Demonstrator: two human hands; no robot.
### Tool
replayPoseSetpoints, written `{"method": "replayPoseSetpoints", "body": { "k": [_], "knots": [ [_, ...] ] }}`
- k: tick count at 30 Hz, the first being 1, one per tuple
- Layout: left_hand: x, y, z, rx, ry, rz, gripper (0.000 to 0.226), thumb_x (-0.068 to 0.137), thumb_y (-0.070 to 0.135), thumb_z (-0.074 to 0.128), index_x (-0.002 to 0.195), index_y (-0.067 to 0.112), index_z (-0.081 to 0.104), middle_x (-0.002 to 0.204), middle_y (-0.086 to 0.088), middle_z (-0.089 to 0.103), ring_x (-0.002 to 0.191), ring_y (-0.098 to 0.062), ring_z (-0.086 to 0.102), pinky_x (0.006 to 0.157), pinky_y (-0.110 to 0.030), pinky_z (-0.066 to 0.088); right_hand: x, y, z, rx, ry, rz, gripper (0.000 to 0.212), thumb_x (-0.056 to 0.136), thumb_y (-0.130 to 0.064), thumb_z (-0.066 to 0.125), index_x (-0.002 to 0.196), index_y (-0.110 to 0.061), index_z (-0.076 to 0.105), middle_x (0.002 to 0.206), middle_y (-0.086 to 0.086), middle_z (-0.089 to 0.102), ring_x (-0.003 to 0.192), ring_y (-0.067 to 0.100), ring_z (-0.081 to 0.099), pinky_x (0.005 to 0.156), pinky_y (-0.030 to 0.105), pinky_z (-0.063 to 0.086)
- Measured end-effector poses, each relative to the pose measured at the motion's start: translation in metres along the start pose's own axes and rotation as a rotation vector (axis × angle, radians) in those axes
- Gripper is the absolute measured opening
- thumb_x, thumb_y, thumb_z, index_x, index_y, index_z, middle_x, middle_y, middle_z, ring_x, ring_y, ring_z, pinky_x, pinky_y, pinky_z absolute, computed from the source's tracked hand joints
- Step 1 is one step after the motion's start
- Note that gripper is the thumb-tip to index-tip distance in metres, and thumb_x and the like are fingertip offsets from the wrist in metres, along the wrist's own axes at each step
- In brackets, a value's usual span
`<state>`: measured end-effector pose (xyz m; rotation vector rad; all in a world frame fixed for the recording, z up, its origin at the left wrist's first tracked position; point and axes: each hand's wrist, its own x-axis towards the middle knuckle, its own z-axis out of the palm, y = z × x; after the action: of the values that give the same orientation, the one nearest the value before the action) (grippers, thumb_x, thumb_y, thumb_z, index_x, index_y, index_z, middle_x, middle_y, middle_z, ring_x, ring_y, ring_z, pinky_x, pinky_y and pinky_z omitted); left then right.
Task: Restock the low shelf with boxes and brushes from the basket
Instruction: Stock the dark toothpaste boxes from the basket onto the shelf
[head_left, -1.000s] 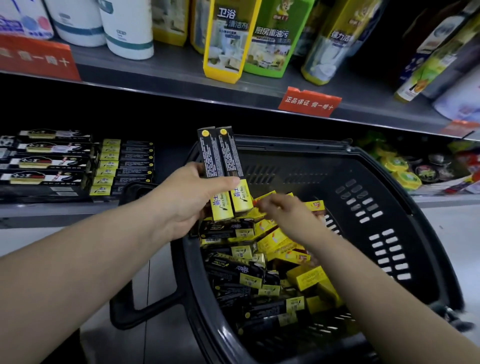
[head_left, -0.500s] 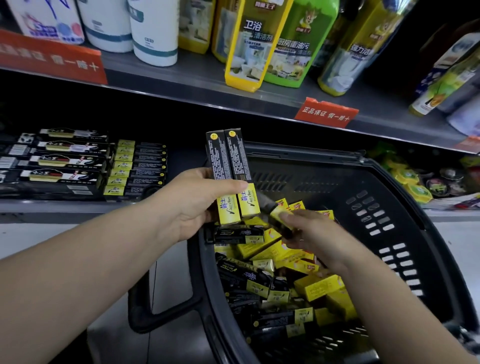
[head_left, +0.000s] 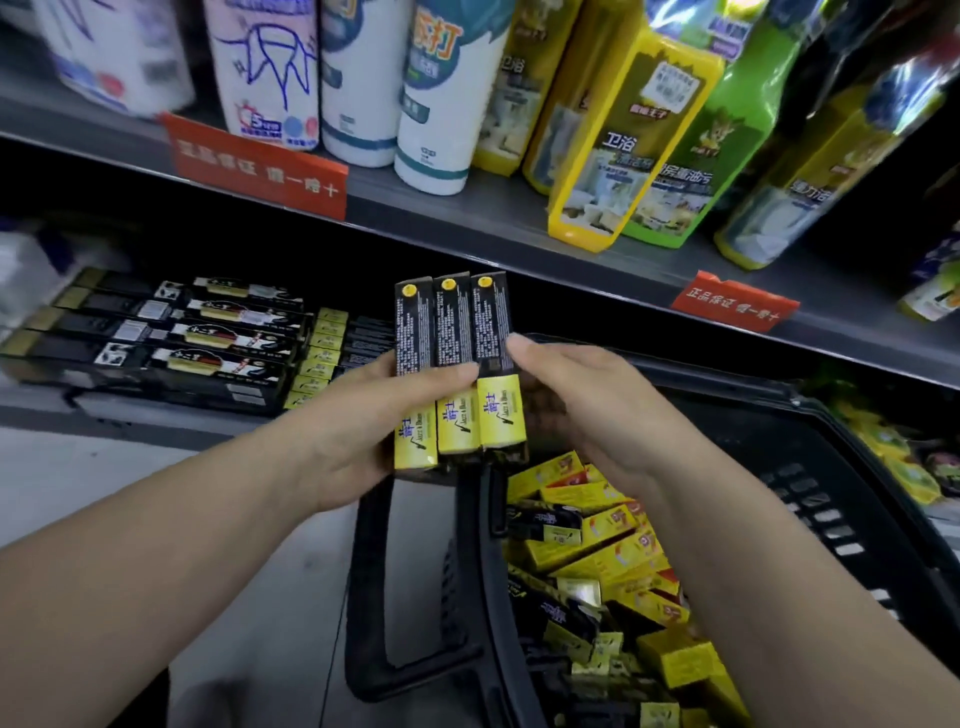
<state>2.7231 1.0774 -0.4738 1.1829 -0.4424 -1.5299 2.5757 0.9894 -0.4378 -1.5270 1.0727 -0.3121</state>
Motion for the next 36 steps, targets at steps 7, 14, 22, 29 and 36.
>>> {"method": "replayPoseSetpoints", "body": {
  "k": [7,14,22,29,36],
  "knots": [
    [-0.025,0.024,-0.054,0.130,0.045,-0.026,0.047,0.060,0.028,0.073,0.105,0.017,0.065,0.077,-0.003,0.075,0.058,-0.015,0.070,0.040,-0.021,0.047,0.036,-0.033,0.034,-0.015,-0.337,0.059,0.069,0.083,-0.018,0.066,0.134,-0.046,0.030,0.094,0.005,0.068,0.061,0.015,0.065,0.056,0.024,0.053],
    [-0.032,0.032,-0.126,0.333,0.382,-0.019,0.077,0.061,0.036,0.081,0.128,0.013,0.051,0.122,-0.017,0.062,0.116,-0.037,0.056,0.099,-0.057,0.039,0.094,-0.033,0.071,-0.065,-0.224,0.146,0.039,0.076,-0.021,0.076,0.105,-0.015,0.050,0.075,0.007,0.067,0.053,0.015,0.062,0.045,0.019,0.050],
    [0.000,0.031,-0.181,0.409,0.527,-0.008,0.064,0.075,0.028,0.078,0.129,0.014,0.047,0.105,0.000,0.058,0.108,-0.022,0.051,0.101,-0.037,0.038,0.179,0.012,0.086,-0.573,-0.042,0.015,0.031,0.073,-0.034,0.078,0.089,-0.009,0.070,0.086,0.002,0.065,0.087,0.016,0.059,0.072,0.023,0.047],
    [0.027,0.031,-0.189,0.400,0.529,-0.014,0.065,0.075,0.023,0.078,0.131,0.015,0.046,0.090,0.009,0.056,0.098,-0.016,0.048,0.089,-0.031,0.035,0.221,0.037,0.123,-1.311,-0.349,-0.029,0.041,0.079,-0.025,0.074,0.111,-0.007,0.057,0.111,0.009,0.061,0.090,0.020,0.056,0.072,0.027,0.045],
    [0.041,0.032,-0.191,0.436,0.542,-0.049,0.072,0.074,0.024,0.078,0.136,0.014,0.042,0.081,0.013,0.051,0.078,-0.007,0.049,0.086,-0.031,0.032,0.229,0.062,0.138,-1.488,-0.506,-0.028,0.058,0.083,-0.020,0.069,0.129,-0.004,0.038,0.116,0.012,0.056,0.091,0.021,0.052,0.061,0.025,0.043]
  ]
}}
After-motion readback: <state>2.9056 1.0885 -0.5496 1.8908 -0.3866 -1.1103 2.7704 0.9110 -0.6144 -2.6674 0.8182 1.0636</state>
